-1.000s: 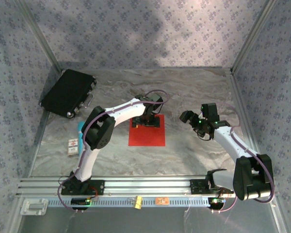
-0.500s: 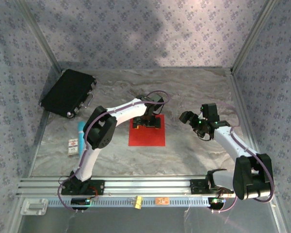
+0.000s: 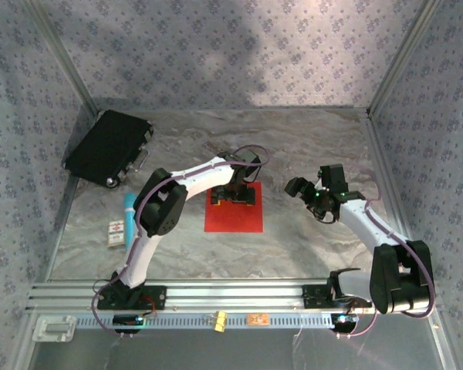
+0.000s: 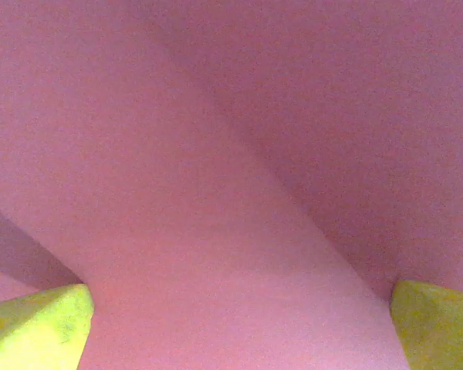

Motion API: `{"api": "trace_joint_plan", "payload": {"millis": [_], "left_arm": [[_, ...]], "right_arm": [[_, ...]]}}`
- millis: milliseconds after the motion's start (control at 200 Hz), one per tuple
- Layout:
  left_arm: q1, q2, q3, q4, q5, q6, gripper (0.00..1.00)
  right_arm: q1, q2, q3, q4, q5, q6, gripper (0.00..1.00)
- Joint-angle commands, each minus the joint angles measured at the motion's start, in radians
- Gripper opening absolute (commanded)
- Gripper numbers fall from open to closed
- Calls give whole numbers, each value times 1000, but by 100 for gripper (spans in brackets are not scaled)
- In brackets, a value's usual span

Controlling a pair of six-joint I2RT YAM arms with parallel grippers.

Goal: Fold a paper plane with a square sheet of paper (pick it up from the middle)
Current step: First fold the square sheet of paper in half at the center of the table.

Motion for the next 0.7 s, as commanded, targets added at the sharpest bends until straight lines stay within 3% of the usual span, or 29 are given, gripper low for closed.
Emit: {"api": "trace_joint_plan", "payload": {"millis": [0,695], "left_arm": [[-6,44,-17,-20,20,-3,98],[-8,45,-53,1,23,-2,97]], "right_arm": [[-5,8,9,-17,-13,-15,99],[2,-2,15,-33,-1,-11,99]]}}
